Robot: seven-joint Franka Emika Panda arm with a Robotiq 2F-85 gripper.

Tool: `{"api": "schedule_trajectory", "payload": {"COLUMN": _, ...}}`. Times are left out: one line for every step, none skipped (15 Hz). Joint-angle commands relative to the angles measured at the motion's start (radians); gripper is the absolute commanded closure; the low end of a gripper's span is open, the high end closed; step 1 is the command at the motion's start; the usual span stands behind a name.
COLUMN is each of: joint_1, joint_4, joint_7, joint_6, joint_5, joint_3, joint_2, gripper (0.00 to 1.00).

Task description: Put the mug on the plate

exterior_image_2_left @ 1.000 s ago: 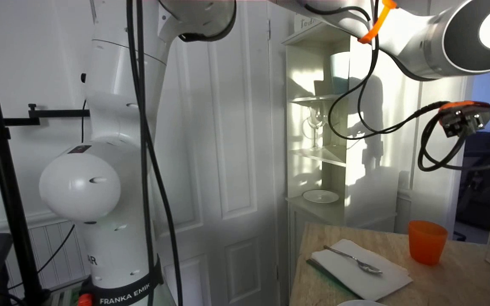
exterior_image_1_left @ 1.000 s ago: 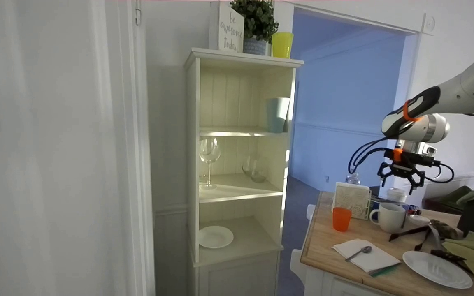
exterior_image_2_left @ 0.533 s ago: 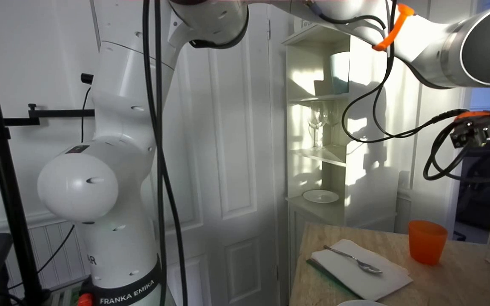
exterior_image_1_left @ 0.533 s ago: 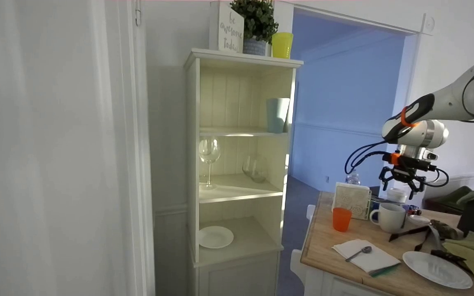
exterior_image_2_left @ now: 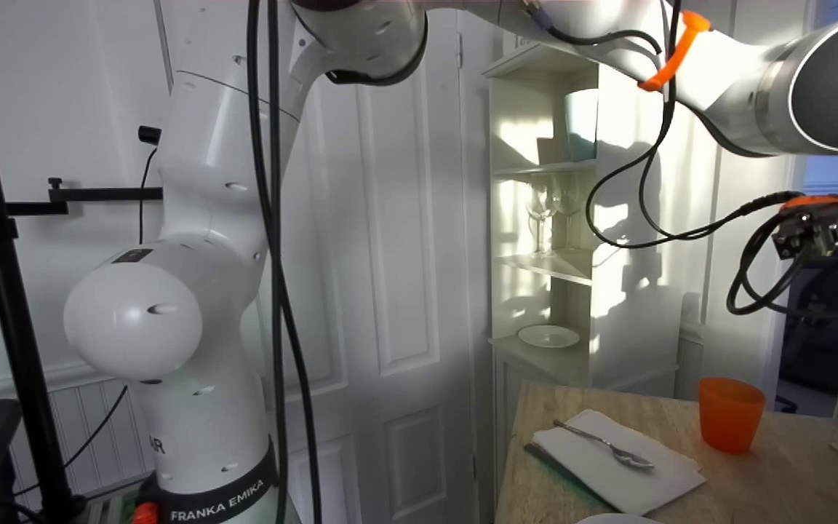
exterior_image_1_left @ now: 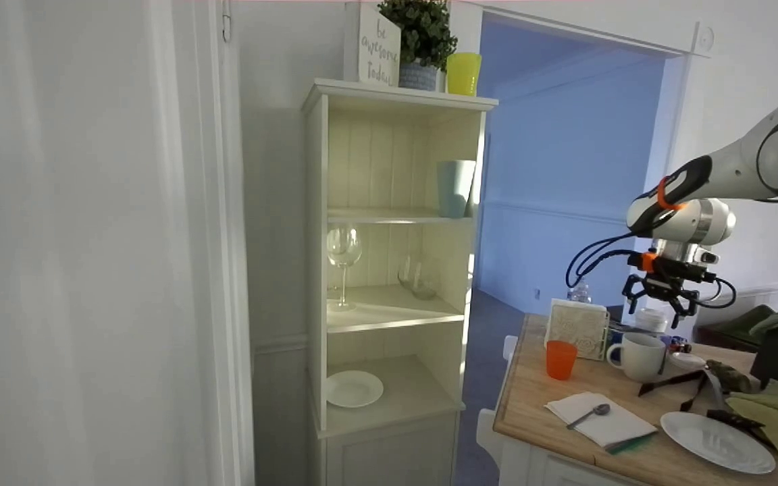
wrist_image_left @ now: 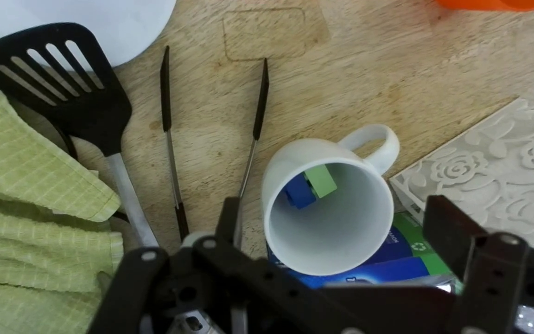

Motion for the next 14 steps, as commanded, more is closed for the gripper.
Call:
{"api": "schedule_trajectory", "payload": {"joint_1": -0.029, "joint_4": 0.044, "joint_7": -0.016, "joint_6": 0.025, "joint_5": 0.03, "joint_3": 0.0, "joint_2": 0.063, "gripper": 0.0}}
{"api": "schedule_trajectory", "payload": {"joint_1": -0.035, "joint_4": 0.05, "joint_7": -0.014, "joint_6": 0.029, "joint_5": 0.034, "joint_3": 0.0, "joint_2": 0.078, "gripper": 0.0}}
{"api": "schedule_trajectory", "payload": {"joint_1": -0.044, "joint_4": 0.06, "joint_7": -0.014, "joint_6": 0.031, "joint_5": 0.04, "joint_3": 0.001, "joint_2": 0.094, "gripper": 0.0}}
{"api": "schedule_trajectory", "payload": {"joint_1": -0.054, "joint_4": 0.069, "joint_7": -0.018, "joint_6": 0.035, "joint_5": 0.047, "joint_3": 0.003, "joint_2": 0.109, "gripper": 0.0}}
{"api": "schedule_trajectory", "payload": {"joint_1": -0.061, "joint_4": 0.077, "joint_7": -0.016, "joint_6": 0.039, "joint_5": 0.05, "joint_3": 0.003, "joint_2": 0.121, "gripper": 0.0}}
{"api": "schedule_trajectory", "payload": {"joint_1": -0.069, "joint_4": 0.087, "joint_7": -0.018, "joint_6": 0.042, "joint_5": 0.057, "joint_3": 0.006, "joint_2": 0.136, "gripper": 0.0}}
{"api": "schedule_trajectory", "payload": {"joint_1": -0.075, "joint_4": 0.095, "joint_7": -0.017, "joint_6": 0.045, "joint_5": 0.061, "joint_3": 0.007, "joint_2": 0.146, "gripper": 0.0}}
{"api": "schedule_trajectory", "payload": {"joint_1": -0.083, "joint_4": 0.104, "joint_7": -0.02, "joint_6": 0.046, "joint_5": 0.068, "joint_3": 0.01, "joint_2": 0.16, "gripper": 0.0}}
{"api": "schedule_trajectory", "payload": {"joint_1": -0.088, "joint_4": 0.111, "joint_7": -0.021, "joint_6": 0.046, "joint_5": 0.072, "joint_3": 0.011, "joint_2": 0.168, "gripper": 0.0}}
{"api": "schedule_trajectory", "payload": {"joint_1": -0.092, "joint_4": 0.115, "joint_7": -0.032, "joint_6": 0.053, "joint_5": 0.077, "joint_3": 0.015, "joint_2": 0.175, "gripper": 0.0}}
{"api": "schedule_trajectory", "payload": {"joint_1": -0.097, "joint_4": 0.123, "joint_7": -0.04, "joint_6": 0.054, "joint_5": 0.083, "joint_3": 0.019, "joint_2": 0.185, "gripper": 0.0}}
{"api": "schedule_trajectory", "payload": {"joint_1": -0.101, "joint_4": 0.128, "joint_7": -0.047, "joint_6": 0.056, "joint_5": 0.085, "joint_3": 0.023, "joint_2": 0.194, "gripper": 0.0}}
{"api": "schedule_trajectory", "payload": {"joint_1": -0.104, "joint_4": 0.136, "joint_7": -0.051, "joint_6": 0.06, "joint_5": 0.086, "joint_3": 0.024, "joint_2": 0.204, "gripper": 0.0}}
{"api": "schedule_trajectory", "payload": {"joint_1": -0.108, "joint_4": 0.139, "joint_7": -0.061, "joint_6": 0.063, "joint_5": 0.092, "joint_3": 0.029, "joint_2": 0.209, "gripper": 0.0}}
